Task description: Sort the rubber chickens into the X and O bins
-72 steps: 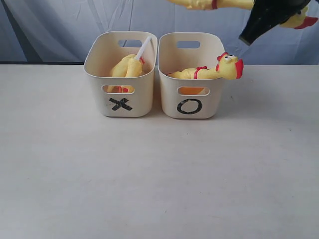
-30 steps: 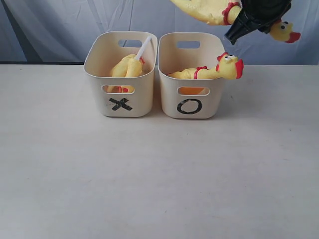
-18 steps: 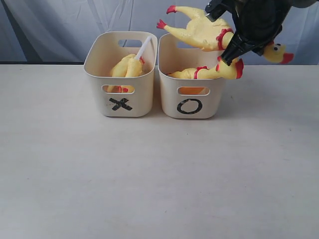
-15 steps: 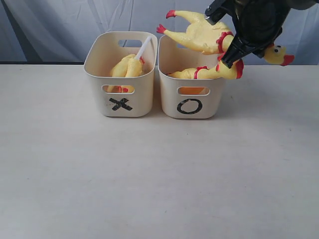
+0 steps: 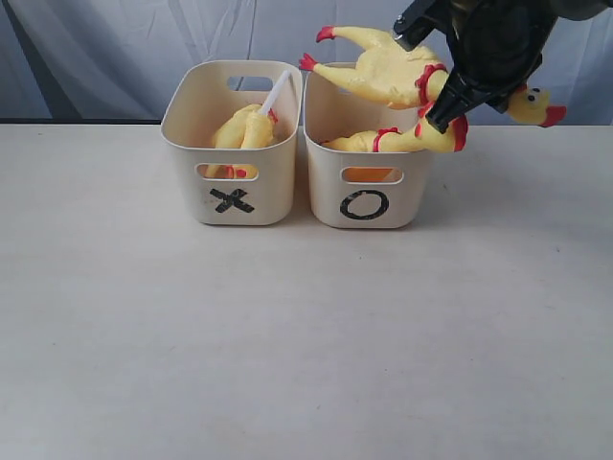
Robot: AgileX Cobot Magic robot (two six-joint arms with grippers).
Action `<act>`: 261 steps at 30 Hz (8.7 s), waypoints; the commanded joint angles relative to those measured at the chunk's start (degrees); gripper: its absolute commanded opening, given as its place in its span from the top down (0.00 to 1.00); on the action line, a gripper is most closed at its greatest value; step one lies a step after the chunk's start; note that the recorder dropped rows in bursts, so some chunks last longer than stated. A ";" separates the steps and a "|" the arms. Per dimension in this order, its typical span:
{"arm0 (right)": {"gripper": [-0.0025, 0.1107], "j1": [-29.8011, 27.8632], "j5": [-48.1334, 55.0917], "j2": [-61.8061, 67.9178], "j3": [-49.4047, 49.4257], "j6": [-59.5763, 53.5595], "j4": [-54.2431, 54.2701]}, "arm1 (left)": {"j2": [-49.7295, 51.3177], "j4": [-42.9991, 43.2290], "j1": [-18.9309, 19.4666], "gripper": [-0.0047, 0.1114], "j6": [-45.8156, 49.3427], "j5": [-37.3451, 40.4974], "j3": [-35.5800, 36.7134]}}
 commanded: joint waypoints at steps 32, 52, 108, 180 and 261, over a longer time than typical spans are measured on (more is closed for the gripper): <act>0.99 -1.83 -0.86 -0.22 -0.02 -0.89 2.22 | -0.24 0.22 0.28 0.96 -0.22 -0.44 0.43; 0.67 -1.83 -0.86 -0.22 -0.02 -0.45 0.78 | -0.24 0.22 0.28 0.96 -0.22 -0.44 0.43; 0.98 5.52 -0.86 -19.69 -1.35 1.04 -6.93 | -0.24 0.22 0.28 0.96 -0.22 -0.44 0.43; 0.99 -18.86 -60.00 -111.79 62.03 7.12 34.79 | -0.24 2.58 24.55 0.96 -0.11 -9.47 0.43; 0.99 -19.18 -69.29 -111.79 100.11 7.12 32.77 | -0.24 3.28 22.20 0.96 -0.11 -45.27 24.60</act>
